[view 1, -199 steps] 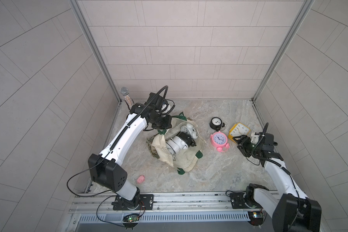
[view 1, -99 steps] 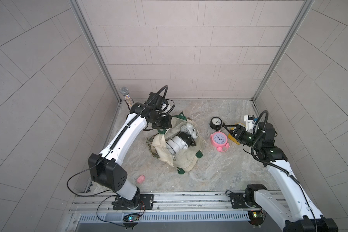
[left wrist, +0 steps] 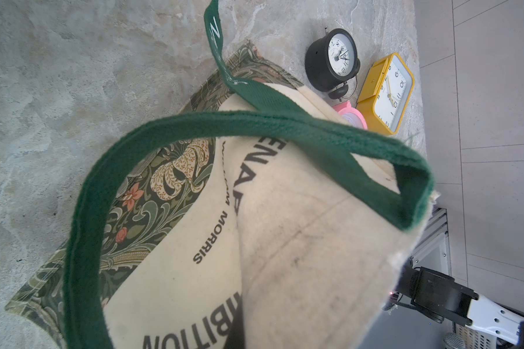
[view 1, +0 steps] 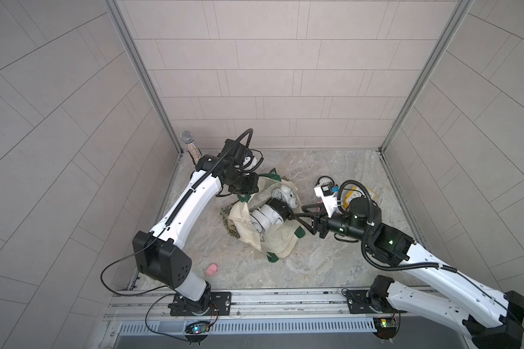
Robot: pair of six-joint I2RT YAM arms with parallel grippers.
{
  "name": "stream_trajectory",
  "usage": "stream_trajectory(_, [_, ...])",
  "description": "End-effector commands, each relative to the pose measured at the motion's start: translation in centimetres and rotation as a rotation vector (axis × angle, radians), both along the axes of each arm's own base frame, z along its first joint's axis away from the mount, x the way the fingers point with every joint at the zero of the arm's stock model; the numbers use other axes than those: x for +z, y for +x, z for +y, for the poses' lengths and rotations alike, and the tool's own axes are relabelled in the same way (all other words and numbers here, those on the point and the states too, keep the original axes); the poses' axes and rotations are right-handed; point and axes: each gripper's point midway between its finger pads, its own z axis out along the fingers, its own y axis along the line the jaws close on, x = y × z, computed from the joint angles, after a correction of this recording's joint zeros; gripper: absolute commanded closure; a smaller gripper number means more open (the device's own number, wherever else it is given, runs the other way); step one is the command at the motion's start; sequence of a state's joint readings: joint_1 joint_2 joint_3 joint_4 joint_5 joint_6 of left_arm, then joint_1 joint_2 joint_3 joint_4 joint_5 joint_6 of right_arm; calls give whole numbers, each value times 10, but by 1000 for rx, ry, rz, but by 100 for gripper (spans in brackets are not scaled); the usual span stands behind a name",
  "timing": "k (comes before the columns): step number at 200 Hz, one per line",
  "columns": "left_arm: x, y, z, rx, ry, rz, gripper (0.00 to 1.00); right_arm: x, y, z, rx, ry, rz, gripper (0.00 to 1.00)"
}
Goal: Take the alarm clock out of the canvas bag
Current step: Pick up the alarm from the canvas bag.
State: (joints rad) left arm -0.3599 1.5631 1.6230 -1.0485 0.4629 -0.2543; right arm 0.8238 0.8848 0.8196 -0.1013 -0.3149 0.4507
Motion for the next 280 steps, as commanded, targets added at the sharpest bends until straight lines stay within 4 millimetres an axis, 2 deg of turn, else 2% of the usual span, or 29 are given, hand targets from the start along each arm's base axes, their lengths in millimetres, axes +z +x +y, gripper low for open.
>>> stream_trajectory(1, [15,8,-3,-6,-33,-62,100,3,6,13,-26,-92,-164,47])
stream_trajectory(58, [16,8,-3,-4,-35,-62,100,-35,-8,63,47,-272,-298,48])
stream_trajectory(88, [17,7,-4,-3,-40,-60,100,-54,-4,79,52,-296,-325,53])
stream_trajectory(146, [16,7,-4,-3,-42,-56,100,-93,19,86,8,-456,-415,53])
stream_trajectory(189, [17,7,-5,-4,-48,-57,100,-116,47,77,-125,-560,-443,56])
stream_trajectory(230, [15,6,-5,-5,-48,-53,100,-140,55,86,-105,-607,-407,56])
stream_trajectory(280, [17,6,-5,-6,-50,-60,100,-154,68,92,-89,-606,-362,58])
